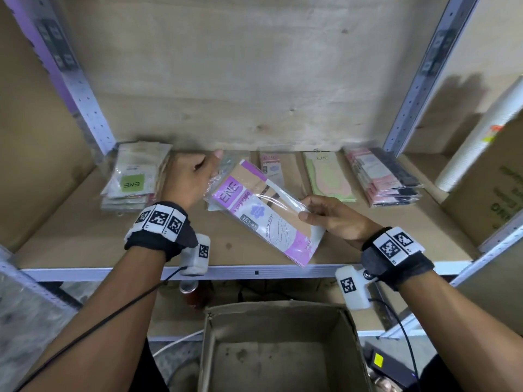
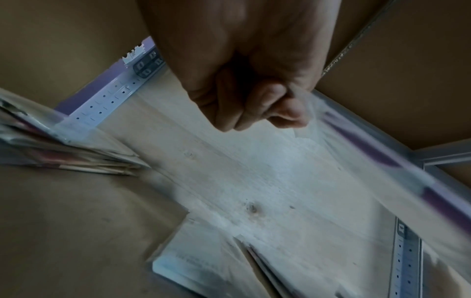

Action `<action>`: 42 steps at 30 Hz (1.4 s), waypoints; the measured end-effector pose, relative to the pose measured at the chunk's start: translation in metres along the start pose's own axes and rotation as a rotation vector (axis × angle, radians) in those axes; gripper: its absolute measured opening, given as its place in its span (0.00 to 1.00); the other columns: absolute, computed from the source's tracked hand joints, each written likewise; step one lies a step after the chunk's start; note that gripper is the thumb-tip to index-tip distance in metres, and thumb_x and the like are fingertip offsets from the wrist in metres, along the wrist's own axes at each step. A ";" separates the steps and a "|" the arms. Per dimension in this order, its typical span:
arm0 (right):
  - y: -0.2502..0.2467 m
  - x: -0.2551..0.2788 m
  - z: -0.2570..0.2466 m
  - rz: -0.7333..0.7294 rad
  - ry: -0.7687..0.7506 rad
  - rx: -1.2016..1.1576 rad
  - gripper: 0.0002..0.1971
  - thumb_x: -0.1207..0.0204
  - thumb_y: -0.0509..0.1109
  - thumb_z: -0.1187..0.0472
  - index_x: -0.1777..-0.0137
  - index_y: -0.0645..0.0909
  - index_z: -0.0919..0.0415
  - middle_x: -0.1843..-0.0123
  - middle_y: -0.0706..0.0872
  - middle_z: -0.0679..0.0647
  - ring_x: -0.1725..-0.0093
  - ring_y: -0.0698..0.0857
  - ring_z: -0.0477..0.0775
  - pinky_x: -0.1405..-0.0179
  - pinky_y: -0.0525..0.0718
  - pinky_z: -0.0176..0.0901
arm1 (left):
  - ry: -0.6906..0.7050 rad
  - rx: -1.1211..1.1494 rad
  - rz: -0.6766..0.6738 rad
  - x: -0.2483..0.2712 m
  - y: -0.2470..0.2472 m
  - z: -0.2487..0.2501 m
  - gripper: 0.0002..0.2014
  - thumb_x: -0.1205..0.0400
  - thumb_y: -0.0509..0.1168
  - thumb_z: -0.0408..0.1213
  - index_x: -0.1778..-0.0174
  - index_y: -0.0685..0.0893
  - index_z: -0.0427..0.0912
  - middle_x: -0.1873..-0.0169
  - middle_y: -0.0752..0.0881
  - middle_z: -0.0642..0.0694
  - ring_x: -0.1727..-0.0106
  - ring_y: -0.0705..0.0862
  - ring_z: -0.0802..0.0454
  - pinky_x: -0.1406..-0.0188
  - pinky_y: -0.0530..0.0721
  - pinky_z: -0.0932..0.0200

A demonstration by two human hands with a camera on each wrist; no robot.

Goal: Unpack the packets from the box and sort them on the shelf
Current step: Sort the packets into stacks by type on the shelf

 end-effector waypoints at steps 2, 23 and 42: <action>-0.002 0.000 -0.001 0.001 -0.015 -0.022 0.07 0.17 0.67 0.69 0.45 0.80 0.75 0.52 0.83 0.62 0.50 0.81 0.53 0.44 0.75 0.42 | -0.027 0.032 -0.029 -0.001 0.000 -0.001 0.30 0.18 0.63 0.64 0.75 0.82 0.42 0.80 0.84 0.53 0.76 0.84 0.58 0.69 0.76 0.63; -0.002 -0.006 -0.004 0.003 -0.052 -0.102 0.06 0.17 0.66 0.69 0.42 0.82 0.68 0.49 0.87 0.62 0.50 0.86 0.52 0.47 0.83 0.38 | -0.447 0.725 -0.197 0.013 0.028 0.002 0.17 0.14 0.68 0.48 0.65 0.81 0.42 0.70 0.77 0.45 0.68 0.73 0.44 0.68 0.68 0.52; 0.010 -0.075 -0.047 0.298 0.114 -0.432 0.07 0.23 0.75 0.69 0.58 0.81 0.59 0.50 0.89 0.62 0.58 0.89 0.56 0.64 0.89 0.42 | -0.485 0.497 -0.625 0.020 0.052 -0.026 0.16 0.18 0.71 0.55 0.44 0.88 0.48 0.51 0.94 0.44 0.58 0.93 0.52 0.59 0.90 0.63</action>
Point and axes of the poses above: each hand's wrist, its own x-axis away from the middle knuckle, its own y-axis out of the palm, z = x × y, the point moved 9 cm from there along -x, towards the middle knuckle
